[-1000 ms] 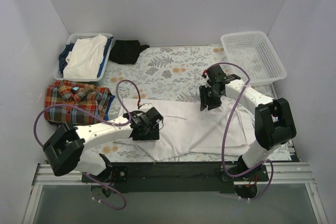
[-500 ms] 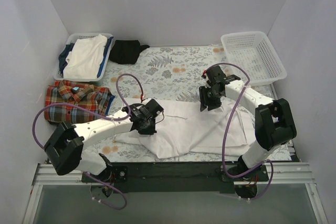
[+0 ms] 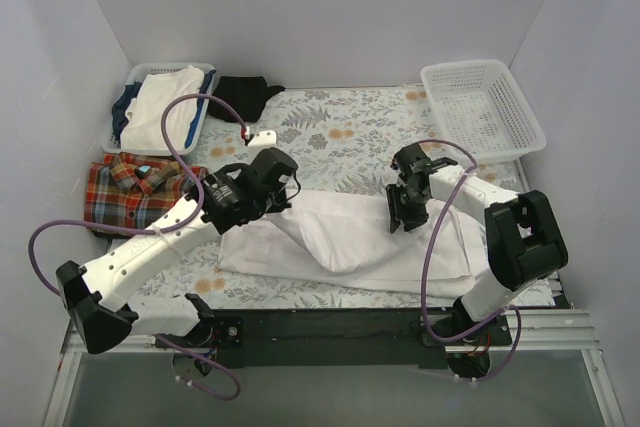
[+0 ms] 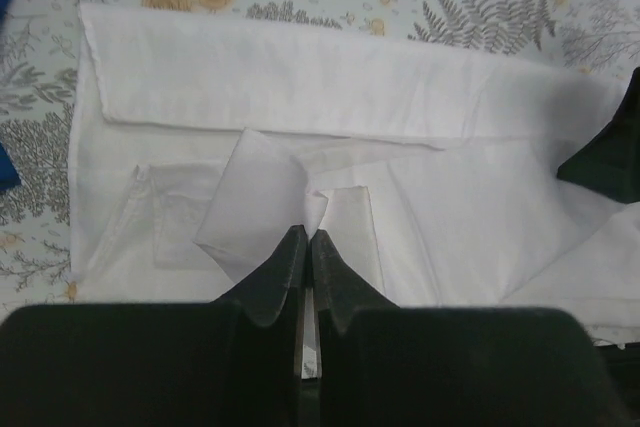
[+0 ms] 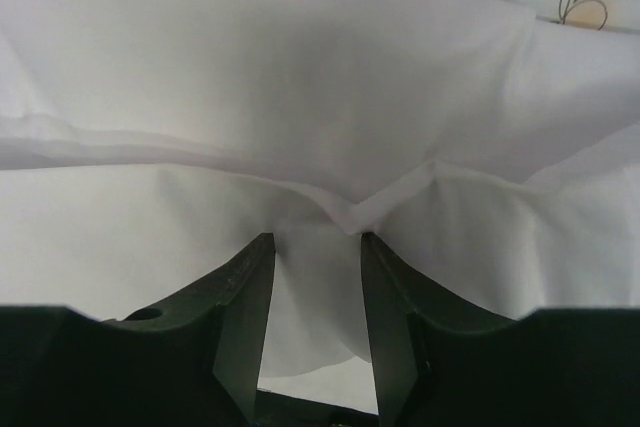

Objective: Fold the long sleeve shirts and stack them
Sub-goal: Fold the shirt

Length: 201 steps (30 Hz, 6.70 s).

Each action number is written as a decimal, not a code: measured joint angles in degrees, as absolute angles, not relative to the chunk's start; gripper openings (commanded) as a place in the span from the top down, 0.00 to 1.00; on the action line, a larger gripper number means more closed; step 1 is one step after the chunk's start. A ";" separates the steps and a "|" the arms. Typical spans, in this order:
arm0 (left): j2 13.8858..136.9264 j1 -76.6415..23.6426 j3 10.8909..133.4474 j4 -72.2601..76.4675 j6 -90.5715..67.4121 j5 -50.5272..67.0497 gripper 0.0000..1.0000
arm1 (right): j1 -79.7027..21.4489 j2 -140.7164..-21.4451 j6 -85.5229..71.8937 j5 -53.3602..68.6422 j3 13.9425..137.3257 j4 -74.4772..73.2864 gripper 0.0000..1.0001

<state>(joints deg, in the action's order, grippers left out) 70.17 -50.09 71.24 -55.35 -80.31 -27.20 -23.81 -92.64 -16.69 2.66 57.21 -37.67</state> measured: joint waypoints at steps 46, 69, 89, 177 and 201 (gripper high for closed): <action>100.22 -40.45 114.17 -6.61 -37.65 10.37 0.99 | -22.50 -81.84 -22.63 4.12 50.89 -17.67 0.93; 99.50 -40.45 108.49 -7.51 -39.72 22.55 1.00 | -22.39 -84.97 -25.54 1.72 43.70 -18.06 0.99; 96.01 -40.45 107.83 -9.41 -40.66 32.60 1.00 | -22.59 -90.11 -23.79 15.33 50.52 -8.73 0.99; 83.35 -40.34 97.23 -26.96 -38.72 33.17 1.00 | -12.56 -79.00 -19.62 -1.30 52.10 -31.29 0.99; 75.46 -40.03 76.01 -25.80 -44.42 25.54 1.00 | -10.35 -69.45 -31.68 -10.90 40.21 -33.54 0.99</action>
